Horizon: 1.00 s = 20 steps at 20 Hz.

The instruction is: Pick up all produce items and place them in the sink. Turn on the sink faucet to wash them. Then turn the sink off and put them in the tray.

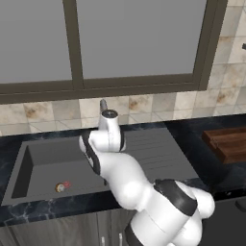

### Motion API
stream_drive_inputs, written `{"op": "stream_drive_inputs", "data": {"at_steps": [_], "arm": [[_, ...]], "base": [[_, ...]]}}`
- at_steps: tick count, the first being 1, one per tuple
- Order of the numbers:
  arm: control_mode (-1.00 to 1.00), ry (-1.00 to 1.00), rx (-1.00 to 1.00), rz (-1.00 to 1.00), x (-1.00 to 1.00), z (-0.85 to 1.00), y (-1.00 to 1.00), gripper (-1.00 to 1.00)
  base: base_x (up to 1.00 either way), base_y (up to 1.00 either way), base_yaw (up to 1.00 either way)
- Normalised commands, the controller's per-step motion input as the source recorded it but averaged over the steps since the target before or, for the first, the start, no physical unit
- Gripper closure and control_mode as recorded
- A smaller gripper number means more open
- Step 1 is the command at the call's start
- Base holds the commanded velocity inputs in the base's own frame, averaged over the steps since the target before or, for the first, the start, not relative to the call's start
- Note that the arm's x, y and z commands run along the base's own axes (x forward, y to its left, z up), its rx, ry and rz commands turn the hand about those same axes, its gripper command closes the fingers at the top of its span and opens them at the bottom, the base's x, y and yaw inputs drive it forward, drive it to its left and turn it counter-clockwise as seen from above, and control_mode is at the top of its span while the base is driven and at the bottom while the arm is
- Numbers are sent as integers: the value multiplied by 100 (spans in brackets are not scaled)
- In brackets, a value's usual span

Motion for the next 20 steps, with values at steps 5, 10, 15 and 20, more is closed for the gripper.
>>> {"op": "stream_drive_inputs", "data": {"at_steps": [5,10,15,20], "arm": [[-100,0,0,-11,-20,43,-66,100],[-100,0,0,-11,-16,38,-70,100],[-100,0,0,-11,-16,34,-74,100],[-100,0,1,-11,-13,29,-82,100]], "base": [[0,0,0],[0,0,0],[0,0,0],[0,0,0]]}}
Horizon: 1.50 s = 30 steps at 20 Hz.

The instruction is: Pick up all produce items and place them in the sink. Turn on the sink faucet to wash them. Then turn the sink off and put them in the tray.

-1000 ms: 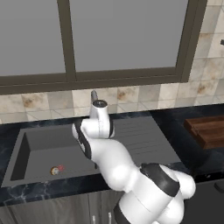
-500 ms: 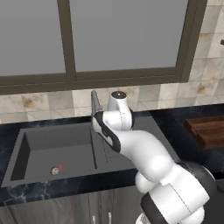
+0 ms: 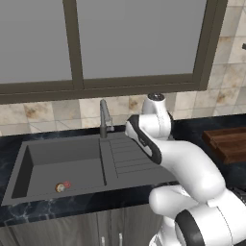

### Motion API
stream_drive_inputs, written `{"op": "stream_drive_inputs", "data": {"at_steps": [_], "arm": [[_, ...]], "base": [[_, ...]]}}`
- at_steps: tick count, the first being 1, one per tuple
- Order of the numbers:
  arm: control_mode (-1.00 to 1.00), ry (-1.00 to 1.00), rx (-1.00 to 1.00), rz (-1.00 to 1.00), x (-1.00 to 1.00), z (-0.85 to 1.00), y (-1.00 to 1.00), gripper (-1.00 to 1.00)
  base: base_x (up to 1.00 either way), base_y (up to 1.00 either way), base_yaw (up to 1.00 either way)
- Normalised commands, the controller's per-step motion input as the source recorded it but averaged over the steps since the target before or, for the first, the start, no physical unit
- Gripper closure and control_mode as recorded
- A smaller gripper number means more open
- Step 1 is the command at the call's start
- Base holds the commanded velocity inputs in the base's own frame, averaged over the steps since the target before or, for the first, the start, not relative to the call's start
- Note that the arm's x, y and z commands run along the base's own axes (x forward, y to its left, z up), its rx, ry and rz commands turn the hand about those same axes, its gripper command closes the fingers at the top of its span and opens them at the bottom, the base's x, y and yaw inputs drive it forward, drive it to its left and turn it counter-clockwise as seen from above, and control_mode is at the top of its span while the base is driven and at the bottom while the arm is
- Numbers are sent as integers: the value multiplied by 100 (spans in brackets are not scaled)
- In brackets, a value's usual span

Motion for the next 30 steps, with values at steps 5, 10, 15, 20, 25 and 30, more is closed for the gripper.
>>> {"op": "stream_drive_inputs", "data": {"at_steps": [5,10,15,20,25,30], "arm": [[-100,-2,1,-9,-5,21,-79,100],[-100,0,3,-8,0,9,-77,100],[-100,0,2,-9,0,0,-74,100],[-100,0,2,-11,0,0,-75,100],[-100,0,2,-12,0,1,-72,100],[-100,0,2,-13,2,0,-71,100]], "base": [[0,0,0],[0,0,0],[0,0,0],[0,0,0],[0,0,0],[0,0,0]]}}
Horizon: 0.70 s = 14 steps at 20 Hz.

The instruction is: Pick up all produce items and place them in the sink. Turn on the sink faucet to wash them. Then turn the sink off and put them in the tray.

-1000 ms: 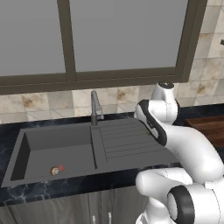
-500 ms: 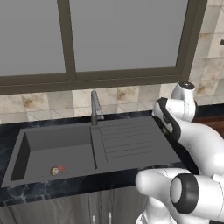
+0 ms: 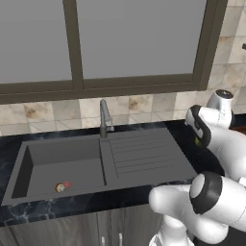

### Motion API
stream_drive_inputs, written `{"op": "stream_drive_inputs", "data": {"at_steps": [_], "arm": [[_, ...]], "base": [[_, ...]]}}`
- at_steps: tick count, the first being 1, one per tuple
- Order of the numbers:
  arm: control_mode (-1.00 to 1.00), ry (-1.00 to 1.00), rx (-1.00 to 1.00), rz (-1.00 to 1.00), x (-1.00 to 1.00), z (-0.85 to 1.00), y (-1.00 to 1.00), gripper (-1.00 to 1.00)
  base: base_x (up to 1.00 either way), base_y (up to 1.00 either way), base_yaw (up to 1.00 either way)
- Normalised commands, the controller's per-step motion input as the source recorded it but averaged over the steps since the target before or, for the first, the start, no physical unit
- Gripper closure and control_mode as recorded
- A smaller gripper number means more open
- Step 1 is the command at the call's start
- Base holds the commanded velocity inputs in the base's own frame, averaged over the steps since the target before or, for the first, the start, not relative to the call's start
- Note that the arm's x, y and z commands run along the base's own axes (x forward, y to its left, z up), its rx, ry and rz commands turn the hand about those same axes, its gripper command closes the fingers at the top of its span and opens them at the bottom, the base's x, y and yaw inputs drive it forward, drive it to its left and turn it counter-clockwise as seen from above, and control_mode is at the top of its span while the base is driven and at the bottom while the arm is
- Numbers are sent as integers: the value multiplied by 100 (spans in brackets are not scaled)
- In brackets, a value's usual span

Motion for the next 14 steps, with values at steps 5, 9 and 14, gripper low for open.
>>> {"op": "stream_drive_inputs", "data": {"at_steps": [5,9,14], "arm": [[-100,0,2,-13,7,1,-72,100],[-100,0,2,-12,7,4,-76,100],[-100,0,2,-11,10,0,-76,100]], "base": [[0,0,0],[0,0,0],[0,0,0]]}}
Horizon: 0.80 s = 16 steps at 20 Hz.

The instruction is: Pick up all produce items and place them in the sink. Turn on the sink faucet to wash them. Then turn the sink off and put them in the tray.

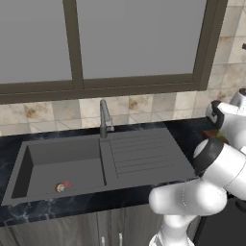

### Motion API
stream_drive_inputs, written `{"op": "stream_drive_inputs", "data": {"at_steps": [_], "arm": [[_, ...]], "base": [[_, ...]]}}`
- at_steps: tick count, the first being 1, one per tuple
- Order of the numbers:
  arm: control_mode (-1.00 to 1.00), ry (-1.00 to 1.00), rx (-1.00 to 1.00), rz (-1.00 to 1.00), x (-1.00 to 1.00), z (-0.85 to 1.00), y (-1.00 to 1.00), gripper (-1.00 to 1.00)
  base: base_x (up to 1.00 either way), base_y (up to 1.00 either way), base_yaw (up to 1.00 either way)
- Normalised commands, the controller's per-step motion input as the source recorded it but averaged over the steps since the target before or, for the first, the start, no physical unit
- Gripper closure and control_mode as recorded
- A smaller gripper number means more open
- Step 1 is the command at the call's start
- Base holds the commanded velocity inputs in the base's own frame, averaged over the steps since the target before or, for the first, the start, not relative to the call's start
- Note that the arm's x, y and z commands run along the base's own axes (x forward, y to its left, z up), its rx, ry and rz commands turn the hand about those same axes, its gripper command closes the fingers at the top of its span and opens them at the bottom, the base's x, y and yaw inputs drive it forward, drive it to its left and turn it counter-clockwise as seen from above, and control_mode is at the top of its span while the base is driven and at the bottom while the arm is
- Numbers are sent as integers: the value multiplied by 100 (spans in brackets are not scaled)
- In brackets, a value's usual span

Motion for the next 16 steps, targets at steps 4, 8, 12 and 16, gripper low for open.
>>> {"op": "stream_drive_inputs", "data": {"at_steps": [4,8,12,16], "arm": [[-100,0,2,-11,12,0,-72,100],[-100,0,3,-10,17,-10,-58,100],[-100,0,1,-8,12,-28,-39,100],[-100,0,0,-6,3,-39,-28,100]], "base": [[0,0,0],[0,0,0],[0,0,0],[0,0,0]]}}
